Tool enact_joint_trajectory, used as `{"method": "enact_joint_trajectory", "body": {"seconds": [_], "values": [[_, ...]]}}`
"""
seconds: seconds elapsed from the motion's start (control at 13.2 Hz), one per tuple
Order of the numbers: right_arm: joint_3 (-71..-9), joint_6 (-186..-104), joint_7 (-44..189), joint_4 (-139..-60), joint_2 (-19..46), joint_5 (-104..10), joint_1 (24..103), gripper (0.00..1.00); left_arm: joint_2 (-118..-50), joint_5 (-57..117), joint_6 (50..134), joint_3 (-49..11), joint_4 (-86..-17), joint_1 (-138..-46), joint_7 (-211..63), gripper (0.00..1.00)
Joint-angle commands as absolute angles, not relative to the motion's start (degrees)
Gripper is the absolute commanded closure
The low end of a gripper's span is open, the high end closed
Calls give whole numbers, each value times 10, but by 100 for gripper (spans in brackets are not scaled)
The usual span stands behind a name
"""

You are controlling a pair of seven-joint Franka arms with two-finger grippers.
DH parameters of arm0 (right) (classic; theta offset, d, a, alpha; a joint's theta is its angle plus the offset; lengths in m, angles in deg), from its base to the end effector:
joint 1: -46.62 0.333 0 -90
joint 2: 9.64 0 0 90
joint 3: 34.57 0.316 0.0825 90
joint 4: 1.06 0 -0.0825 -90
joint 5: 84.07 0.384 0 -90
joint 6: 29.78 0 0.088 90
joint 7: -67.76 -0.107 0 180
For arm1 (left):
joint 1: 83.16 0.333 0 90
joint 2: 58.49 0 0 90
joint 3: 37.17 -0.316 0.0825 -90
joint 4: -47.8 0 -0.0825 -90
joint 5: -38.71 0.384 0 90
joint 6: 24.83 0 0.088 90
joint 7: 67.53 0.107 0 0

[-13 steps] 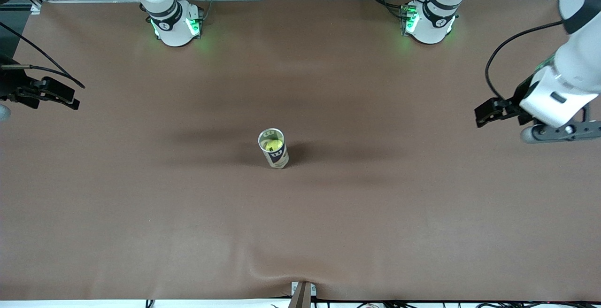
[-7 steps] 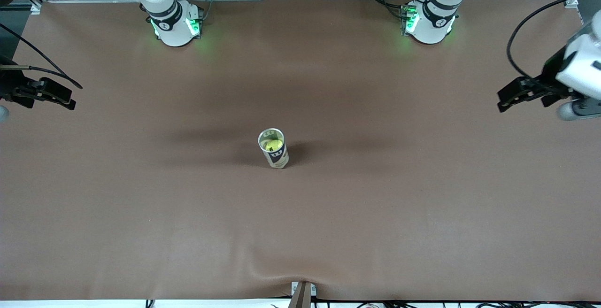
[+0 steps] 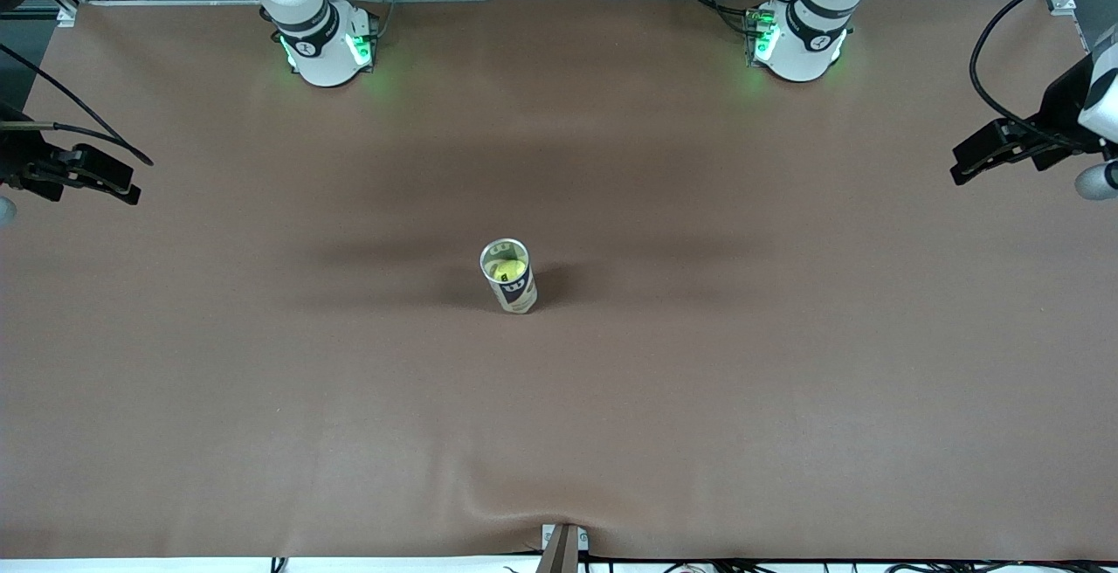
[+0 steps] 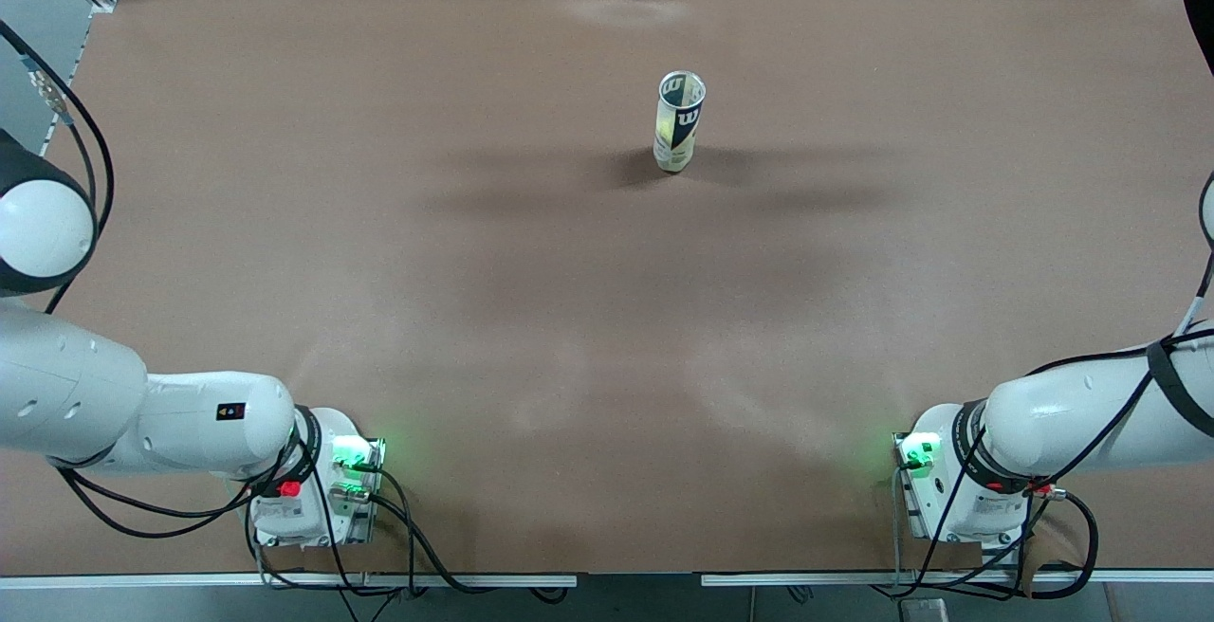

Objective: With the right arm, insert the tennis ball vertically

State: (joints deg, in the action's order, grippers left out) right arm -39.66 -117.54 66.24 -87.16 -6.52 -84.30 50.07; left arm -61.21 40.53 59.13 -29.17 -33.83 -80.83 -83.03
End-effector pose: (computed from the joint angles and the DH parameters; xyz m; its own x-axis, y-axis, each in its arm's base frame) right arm 0.5674 -0.0152 0.6227 0.9982 -0.0553 -0.0250 -0.0550 -0.9984 0.0095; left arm 0.5564 -0.0493 0.6573 0.9847 0.1740 0.0006 0.1740 -0.9844 -0.0258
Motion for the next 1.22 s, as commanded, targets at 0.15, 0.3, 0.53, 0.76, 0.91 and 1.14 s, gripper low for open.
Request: {"method": "enact_joint_trajectory", "body": {"seconds": [0.15, 0.3, 0.53, 0.76, 0.91, 1.14], "values": [[-394, -1171, 671, -875, -79, -844, 493, 0, -583, 392, 587, -308, -366, -813, -825, 0], [-393, -1171, 671, -874, -81, -844, 491, 0, -584, 392, 588, -332, -372, -814, -822, 0], [-394, -1169, 671, -875, -89, -843, 488, 0, -584, 392, 591, -344, -387, -811, -782, 0], [-393, -1168, 671, -876, -90, -843, 487, 0, -584, 391, 623, -345, -397, -808, -754, 0], [-392, -1167, 671, -877, -90, -843, 487, 0, -583, 390, 655, -347, -415, -808, -723, 0], [-393, -1167, 671, -876, -89, -843, 487, 0, -584, 392, 667, -349, -416, -809, -708, 0]]}}
